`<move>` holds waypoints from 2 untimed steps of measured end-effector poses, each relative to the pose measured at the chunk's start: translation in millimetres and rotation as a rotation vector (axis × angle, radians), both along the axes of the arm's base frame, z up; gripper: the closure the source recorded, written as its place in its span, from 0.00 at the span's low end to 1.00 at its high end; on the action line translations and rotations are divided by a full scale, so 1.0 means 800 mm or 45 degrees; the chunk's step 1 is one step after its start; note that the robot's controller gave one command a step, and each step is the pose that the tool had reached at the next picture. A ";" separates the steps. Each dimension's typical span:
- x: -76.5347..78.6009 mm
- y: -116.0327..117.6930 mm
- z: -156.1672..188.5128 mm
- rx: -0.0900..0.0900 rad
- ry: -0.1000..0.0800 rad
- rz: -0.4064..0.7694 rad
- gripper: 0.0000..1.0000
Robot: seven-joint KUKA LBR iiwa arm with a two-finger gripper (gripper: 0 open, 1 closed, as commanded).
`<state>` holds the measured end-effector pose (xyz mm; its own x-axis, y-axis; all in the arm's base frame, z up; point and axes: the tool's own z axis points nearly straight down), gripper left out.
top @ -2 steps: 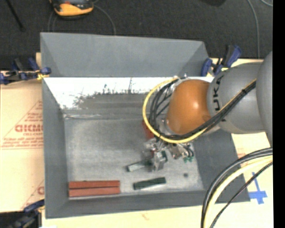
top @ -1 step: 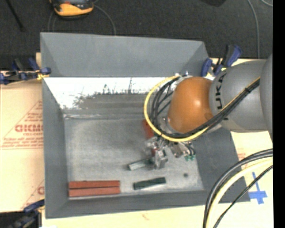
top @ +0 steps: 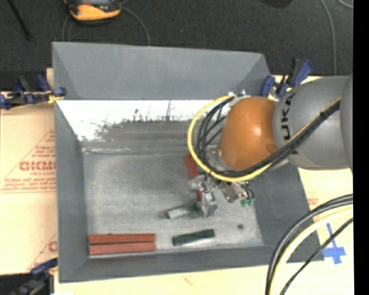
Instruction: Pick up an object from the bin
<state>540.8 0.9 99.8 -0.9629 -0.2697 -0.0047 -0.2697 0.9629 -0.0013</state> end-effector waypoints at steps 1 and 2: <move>0.001 0.000 0.005 0.000 -0.002 -0.001 1.00; -0.002 0.000 0.015 0.000 0.009 -0.001 1.00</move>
Offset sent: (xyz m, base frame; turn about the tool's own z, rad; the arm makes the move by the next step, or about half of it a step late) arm 0.0000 0.0000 0.0673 0.0000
